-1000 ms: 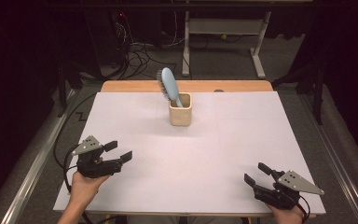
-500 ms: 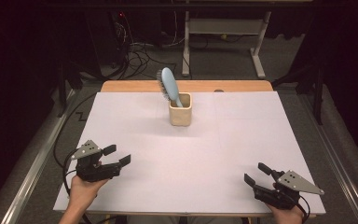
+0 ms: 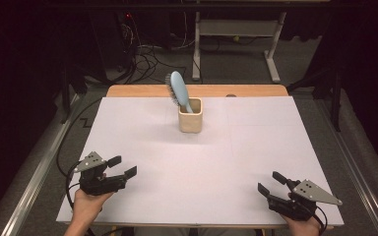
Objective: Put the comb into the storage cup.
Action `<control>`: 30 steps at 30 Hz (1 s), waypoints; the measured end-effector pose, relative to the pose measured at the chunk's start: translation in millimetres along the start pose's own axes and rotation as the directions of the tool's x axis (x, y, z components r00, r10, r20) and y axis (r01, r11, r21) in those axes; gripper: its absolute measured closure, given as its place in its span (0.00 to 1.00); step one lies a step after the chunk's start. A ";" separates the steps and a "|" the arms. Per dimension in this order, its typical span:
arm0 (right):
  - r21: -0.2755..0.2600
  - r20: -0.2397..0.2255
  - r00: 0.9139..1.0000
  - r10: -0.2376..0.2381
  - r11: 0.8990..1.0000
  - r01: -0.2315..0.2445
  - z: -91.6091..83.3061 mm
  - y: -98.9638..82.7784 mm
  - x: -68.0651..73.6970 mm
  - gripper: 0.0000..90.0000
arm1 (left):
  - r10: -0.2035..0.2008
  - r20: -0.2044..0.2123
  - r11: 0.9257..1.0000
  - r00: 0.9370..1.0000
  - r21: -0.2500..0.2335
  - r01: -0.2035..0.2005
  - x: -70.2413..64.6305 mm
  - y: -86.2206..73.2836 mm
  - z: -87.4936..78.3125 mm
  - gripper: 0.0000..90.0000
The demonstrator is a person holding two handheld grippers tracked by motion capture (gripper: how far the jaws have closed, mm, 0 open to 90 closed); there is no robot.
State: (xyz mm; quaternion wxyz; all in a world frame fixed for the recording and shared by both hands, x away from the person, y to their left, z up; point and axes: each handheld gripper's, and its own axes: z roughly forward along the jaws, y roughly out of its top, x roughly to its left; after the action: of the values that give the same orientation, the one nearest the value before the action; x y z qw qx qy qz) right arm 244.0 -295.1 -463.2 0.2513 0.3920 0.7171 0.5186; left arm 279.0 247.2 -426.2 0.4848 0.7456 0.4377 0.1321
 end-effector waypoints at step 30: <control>-0.001 -0.001 1.000 -0.005 1.000 0.005 -0.1 0.0 0.1 0.36 | -0.010 -0.068 1.000 0.998 -0.015 0.009 5.7 -21.7 3.5 0.30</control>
State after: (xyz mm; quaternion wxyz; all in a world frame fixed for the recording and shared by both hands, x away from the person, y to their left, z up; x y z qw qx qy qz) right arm 243.8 -295.1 -463.1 0.2523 0.3899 0.7178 0.5187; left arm 273.1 252.7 -447.3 0.4756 0.7352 0.4563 0.1581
